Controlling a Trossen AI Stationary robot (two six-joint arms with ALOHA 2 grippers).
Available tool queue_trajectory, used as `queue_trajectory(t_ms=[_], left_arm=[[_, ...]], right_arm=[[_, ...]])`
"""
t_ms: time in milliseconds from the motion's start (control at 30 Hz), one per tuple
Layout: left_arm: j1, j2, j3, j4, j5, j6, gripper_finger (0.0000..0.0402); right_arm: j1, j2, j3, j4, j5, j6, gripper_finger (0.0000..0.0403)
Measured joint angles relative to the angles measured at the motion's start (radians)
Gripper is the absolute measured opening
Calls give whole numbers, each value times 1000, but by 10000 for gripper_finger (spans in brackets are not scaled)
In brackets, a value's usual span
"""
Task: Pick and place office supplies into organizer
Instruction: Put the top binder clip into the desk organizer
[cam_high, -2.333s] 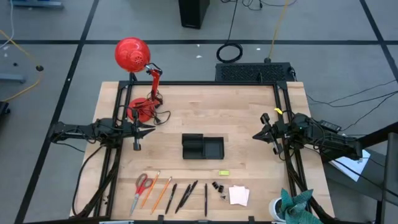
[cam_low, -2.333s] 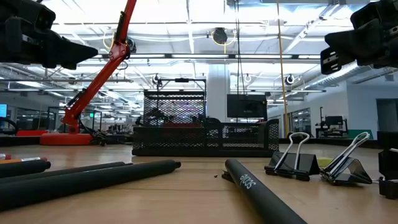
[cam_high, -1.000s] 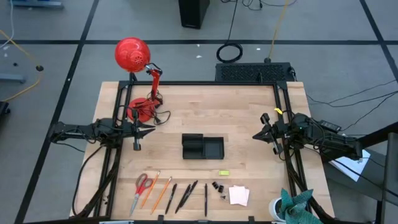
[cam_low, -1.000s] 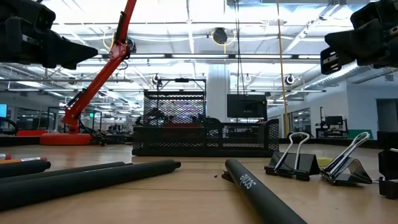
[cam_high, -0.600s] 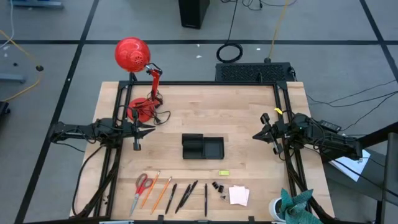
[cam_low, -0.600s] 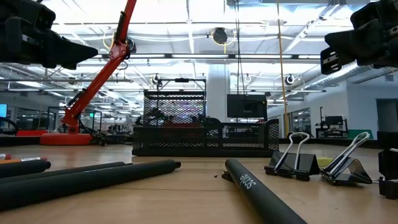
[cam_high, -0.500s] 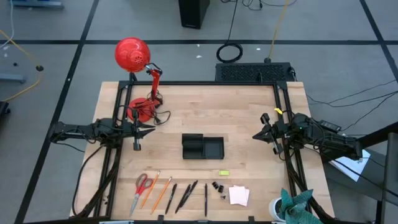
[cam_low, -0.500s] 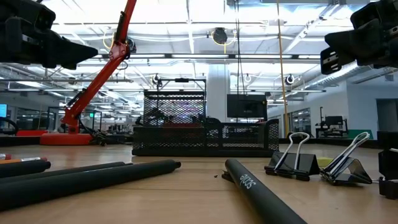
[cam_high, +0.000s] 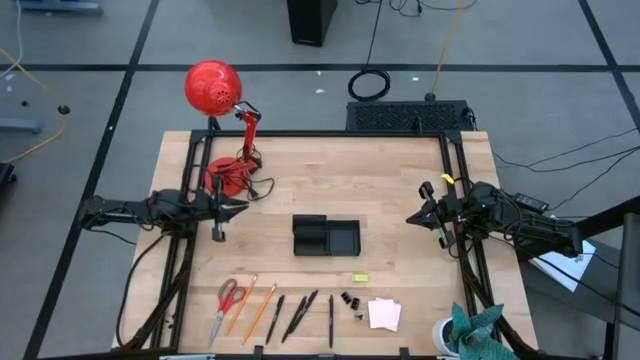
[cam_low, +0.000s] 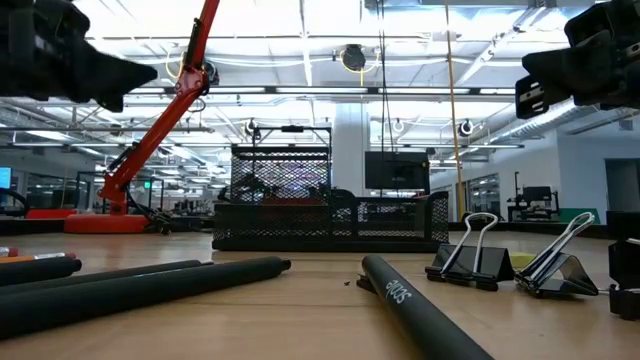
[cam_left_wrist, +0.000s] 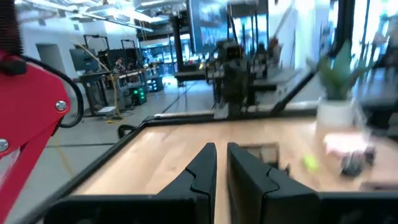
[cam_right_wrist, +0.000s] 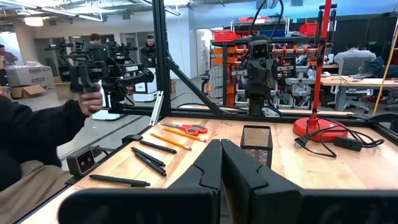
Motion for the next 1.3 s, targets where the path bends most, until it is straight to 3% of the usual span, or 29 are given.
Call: queue_trajectory(t_ms=[133, 467, 633, 800, 1100, 1300], left_arm=[[0, 0, 0, 64, -1, -108, 47], [0, 0, 0, 120, -7, -120, 47], [0, 1, 0, 61, -4, -42, 47], [1, 1, 0, 42, -88, 59, 47], [1, 1, 0, 1, -113, 32, 47], [1, 1, 0, 7, -113, 32, 47]], right_arm=[[0, 0, 0, 0, 0, -2, 0], [0, 0, 0, 8, 34, -37, 0], [0, 0, 0, 19, 152, -143, 0], [0, 0, 0, 15, 283, -139, 0], [1, 1, 0, 109, 285, -24, 4], [85, 39, 1, 262, 286, -10, 40]])
